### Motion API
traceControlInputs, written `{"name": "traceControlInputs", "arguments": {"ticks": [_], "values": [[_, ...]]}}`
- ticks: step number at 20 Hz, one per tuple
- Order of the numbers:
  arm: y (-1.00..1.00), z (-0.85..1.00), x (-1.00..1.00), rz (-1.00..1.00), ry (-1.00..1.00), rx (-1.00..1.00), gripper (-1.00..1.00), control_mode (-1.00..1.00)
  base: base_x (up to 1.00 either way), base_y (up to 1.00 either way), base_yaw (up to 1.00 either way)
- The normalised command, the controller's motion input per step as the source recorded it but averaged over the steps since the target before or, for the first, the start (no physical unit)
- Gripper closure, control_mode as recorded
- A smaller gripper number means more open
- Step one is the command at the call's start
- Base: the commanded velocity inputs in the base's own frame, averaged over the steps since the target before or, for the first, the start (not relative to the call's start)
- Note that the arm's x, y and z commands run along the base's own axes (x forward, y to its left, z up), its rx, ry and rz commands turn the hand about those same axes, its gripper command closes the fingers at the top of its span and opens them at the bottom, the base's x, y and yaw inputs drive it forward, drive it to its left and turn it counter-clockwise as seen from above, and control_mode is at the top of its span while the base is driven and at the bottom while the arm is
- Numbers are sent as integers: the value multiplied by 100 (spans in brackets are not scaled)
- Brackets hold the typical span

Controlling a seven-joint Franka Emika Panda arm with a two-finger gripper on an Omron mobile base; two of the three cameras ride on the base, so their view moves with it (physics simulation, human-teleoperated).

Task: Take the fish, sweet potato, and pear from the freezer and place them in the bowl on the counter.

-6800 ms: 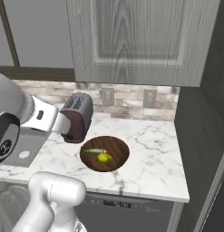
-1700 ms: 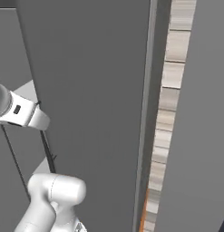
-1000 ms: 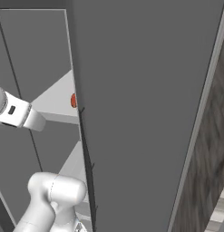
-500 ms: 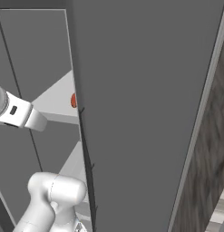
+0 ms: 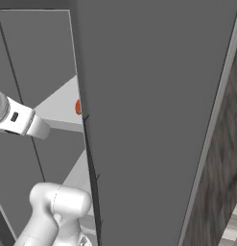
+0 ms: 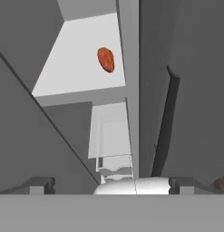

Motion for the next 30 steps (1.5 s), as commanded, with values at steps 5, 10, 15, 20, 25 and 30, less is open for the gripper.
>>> {"name": "traceControlInputs", "arguments": {"ticks": [5,10,15,20,25,30], "values": [[9,0,4,0,1,0,-100,-100,6,17,5],[21,9,35,0,9,0,-100,-100,0,0,0],[-7,0,26,1,5,0,-100,-100,0,0,0],[-3,0,21,0,0,-2,-100,-100,0,0,0],[3,0,39,0,0,-7,-100,-100,0,0,0],[0,0,38,0,0,-7,-100,-100,0,0,0]]}}
